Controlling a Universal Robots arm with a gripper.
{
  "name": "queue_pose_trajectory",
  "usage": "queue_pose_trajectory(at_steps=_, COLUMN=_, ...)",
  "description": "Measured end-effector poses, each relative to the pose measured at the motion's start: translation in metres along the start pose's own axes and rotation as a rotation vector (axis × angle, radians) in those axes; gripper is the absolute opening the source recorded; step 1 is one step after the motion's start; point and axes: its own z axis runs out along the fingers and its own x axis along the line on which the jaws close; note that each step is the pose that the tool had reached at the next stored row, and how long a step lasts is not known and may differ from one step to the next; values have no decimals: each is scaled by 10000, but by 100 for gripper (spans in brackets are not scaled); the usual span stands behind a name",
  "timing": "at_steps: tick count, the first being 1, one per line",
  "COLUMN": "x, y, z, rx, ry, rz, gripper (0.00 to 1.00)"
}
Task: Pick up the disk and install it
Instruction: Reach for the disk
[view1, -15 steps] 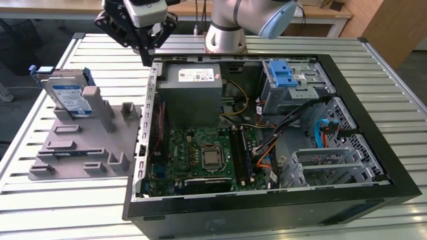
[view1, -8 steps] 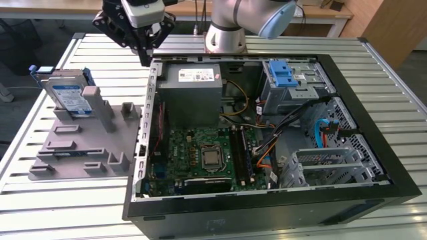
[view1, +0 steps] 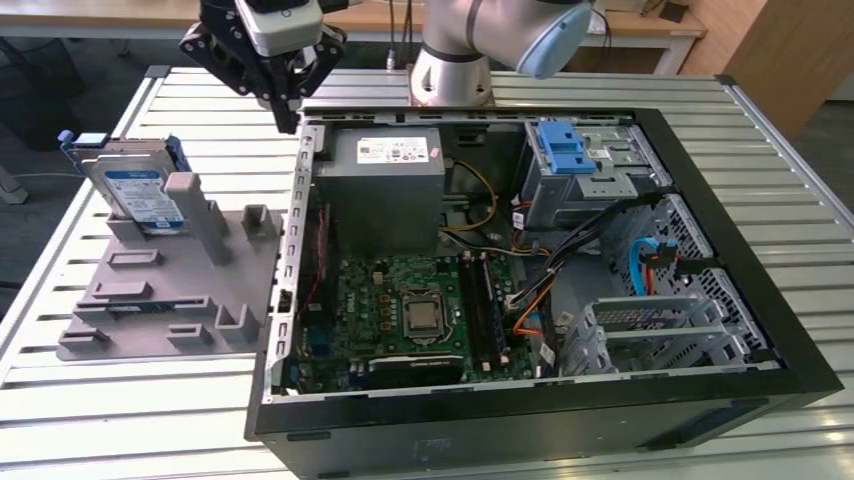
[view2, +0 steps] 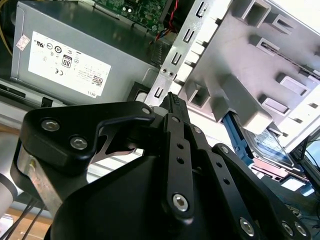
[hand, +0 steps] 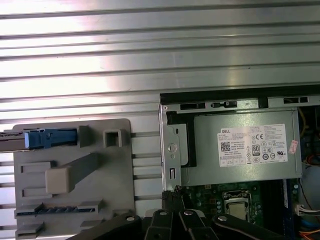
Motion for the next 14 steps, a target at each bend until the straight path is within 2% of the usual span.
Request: queue_pose_trajectory(at_steps=14, x=58, y=7, z=12, rx=2, ry=25, rz=0, gripper=11)
